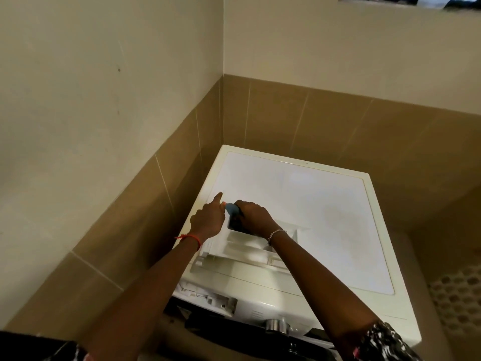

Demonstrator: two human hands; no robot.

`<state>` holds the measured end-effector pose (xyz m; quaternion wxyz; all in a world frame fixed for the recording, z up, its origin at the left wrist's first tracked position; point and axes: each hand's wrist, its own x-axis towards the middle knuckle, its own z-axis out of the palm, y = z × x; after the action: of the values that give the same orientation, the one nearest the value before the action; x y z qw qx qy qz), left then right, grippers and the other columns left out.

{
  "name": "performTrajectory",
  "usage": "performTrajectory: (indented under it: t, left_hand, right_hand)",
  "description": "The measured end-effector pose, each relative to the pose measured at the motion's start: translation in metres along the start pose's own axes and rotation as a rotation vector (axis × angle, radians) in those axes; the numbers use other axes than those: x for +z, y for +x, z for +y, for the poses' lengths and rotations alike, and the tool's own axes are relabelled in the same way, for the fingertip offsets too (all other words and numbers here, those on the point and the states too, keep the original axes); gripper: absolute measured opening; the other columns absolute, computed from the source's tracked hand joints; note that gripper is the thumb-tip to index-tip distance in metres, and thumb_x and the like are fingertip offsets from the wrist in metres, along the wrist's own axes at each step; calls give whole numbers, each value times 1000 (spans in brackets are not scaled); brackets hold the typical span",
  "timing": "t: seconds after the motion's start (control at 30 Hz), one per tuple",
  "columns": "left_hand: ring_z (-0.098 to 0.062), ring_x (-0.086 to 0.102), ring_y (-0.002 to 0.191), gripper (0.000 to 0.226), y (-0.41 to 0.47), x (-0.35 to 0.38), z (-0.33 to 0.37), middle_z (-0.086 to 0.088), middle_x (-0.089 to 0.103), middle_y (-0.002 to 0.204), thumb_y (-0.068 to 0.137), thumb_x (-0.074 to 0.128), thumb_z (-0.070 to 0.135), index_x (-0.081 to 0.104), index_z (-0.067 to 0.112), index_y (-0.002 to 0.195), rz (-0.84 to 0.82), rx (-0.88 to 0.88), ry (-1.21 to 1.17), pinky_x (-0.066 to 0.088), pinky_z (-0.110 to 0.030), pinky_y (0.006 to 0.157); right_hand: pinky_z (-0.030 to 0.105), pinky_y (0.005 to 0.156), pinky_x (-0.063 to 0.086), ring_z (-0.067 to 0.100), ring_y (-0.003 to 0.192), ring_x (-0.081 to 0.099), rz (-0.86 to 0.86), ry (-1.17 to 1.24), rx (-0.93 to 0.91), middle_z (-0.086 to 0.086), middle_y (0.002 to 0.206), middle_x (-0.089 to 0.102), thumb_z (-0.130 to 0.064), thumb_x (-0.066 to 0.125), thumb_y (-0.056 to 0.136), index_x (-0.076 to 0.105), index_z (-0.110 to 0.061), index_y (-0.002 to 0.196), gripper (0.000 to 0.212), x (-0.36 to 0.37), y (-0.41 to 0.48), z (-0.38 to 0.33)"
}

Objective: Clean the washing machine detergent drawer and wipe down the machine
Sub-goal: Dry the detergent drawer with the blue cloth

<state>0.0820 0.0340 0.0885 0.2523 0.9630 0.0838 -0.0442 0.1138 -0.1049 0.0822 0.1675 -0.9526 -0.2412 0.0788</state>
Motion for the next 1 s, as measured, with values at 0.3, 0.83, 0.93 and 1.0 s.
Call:
performTrajectory:
  t: [0.3,0.83,0.93,1.0]
  left_hand:
    - [-34,59,104,47,-1,-3,0,-17,60,120,102,22,32,19,23,148,-9,14,16,46,-42,86]
    - [-36,57,104,47,6,1,-7,-18,60,118,101,23,34,20,27,147,-46,-8,-41,45,-45,91]
    - [-36,55,109,47,5,1,-5,-17,59,121,101,23,33,21,27,147,-44,-13,-44,43,-44,93]
    - [-36,54,110,46,3,0,-3,-17,58,122,102,23,32,20,26,148,-40,-12,-30,42,-42,91]
  right_hand:
    - [35,82,42,31,111,52,-60,-69,73,12,123,57,-20,48,92,47,-7,124,35,-7,-15,32]
    - [23,72,40,19,82,55,82,268,114,16,99,67,-3,52,90,63,1,102,17,-15,-70,103]
    - [33,73,47,20,81,57,104,338,106,18,94,68,2,53,88,65,3,98,16,-17,-75,107]
    - [32,74,50,23,84,60,113,377,147,17,95,68,5,53,87,65,3,101,18,-25,-79,110]
